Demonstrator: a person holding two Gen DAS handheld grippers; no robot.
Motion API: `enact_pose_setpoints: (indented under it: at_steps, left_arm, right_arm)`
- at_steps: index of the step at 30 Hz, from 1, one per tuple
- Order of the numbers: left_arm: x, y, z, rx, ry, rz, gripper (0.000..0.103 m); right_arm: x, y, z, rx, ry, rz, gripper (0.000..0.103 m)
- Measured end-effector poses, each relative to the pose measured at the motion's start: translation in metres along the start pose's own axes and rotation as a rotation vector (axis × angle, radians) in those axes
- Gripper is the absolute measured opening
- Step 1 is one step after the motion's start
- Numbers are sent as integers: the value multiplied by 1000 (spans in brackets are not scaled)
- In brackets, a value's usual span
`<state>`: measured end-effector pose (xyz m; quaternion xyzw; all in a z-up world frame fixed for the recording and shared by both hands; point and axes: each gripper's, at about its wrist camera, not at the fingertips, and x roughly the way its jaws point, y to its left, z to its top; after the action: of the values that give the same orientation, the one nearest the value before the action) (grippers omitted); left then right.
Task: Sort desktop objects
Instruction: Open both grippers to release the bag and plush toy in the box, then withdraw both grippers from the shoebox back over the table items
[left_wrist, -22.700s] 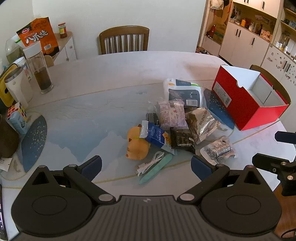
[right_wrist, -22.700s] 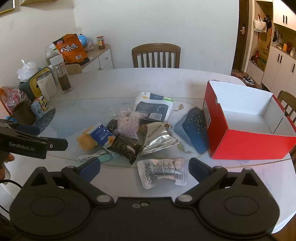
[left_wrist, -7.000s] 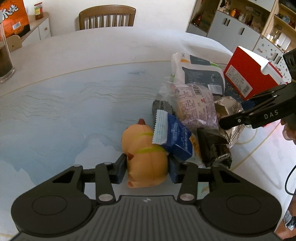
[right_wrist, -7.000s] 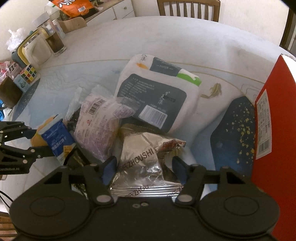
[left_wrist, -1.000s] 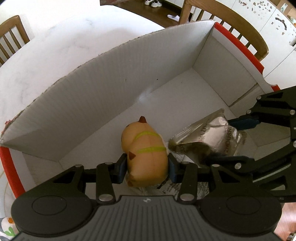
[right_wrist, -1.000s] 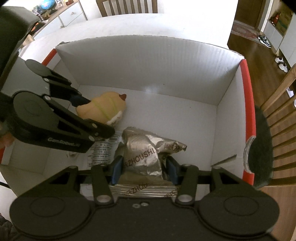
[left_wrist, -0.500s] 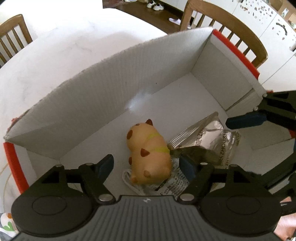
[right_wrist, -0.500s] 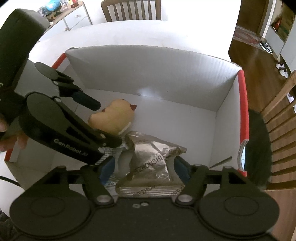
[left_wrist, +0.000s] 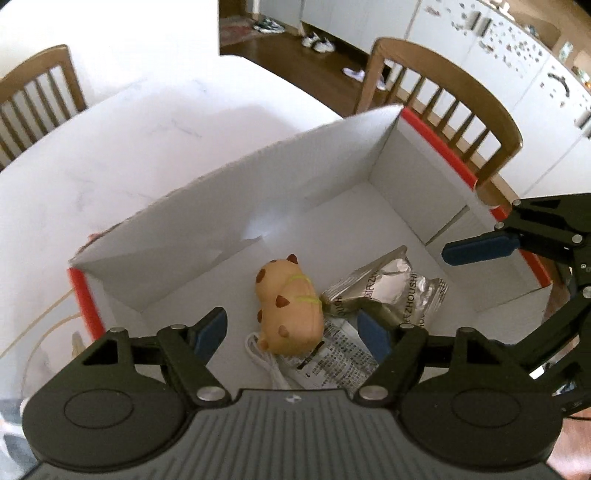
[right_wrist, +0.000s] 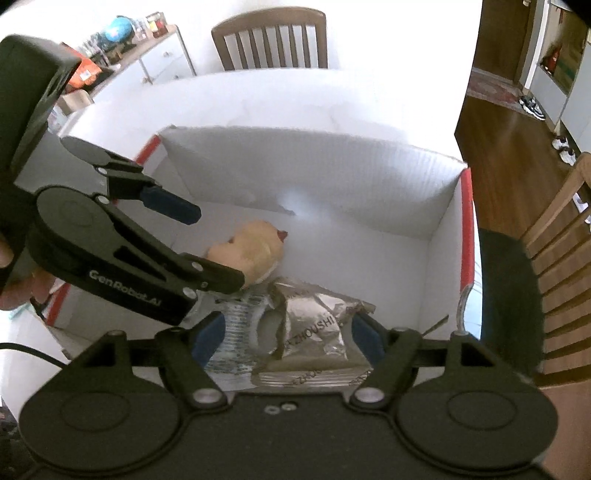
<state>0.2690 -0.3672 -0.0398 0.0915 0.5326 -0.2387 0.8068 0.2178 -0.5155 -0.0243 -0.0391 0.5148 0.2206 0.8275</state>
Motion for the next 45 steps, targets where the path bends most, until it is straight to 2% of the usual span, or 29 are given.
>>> enact_pose_setpoints:
  at_steps: [9, 12, 14, 19, 20, 22, 28, 40, 45]
  left_arm:
    - [-35, 3, -18, -57, -99, 0, 77]
    - [-52, 8, -27, -62, -137, 2, 86]
    - [-62, 9, -34, -70, -163, 7, 86]
    - [-81, 14, -50, -88, -204, 8, 88]
    - [-85, 16, -54, -91, -214, 9, 91]
    - [-91, 19, -61, -99, -226, 5, 103]
    - [-111, 34, -86, -126, -261, 7, 103]
    - [-141, 82, -142, -202, -273, -7, 103]
    - [-149, 109, -169, -265, -277, -19, 103]
  right_arm:
    - [-10, 9, 1, -2, -24, 27, 81]
    - [-11, 14, 1, 2, -38, 41, 82]
    - [-13, 16, -1, 11, -48, 53, 86]
    - [-11, 23, -6, 10, -31, 59, 87]
    - [-11, 25, -6, 7, -31, 60, 87]
    - [-12, 28, -6, 6, -36, 61, 88]
    - [-14, 47, -2, 4, -55, 57, 88]
    - [-12, 99, 12, -21, -78, 63, 88]
    - [-7, 125, 19, -40, -84, 75, 88]
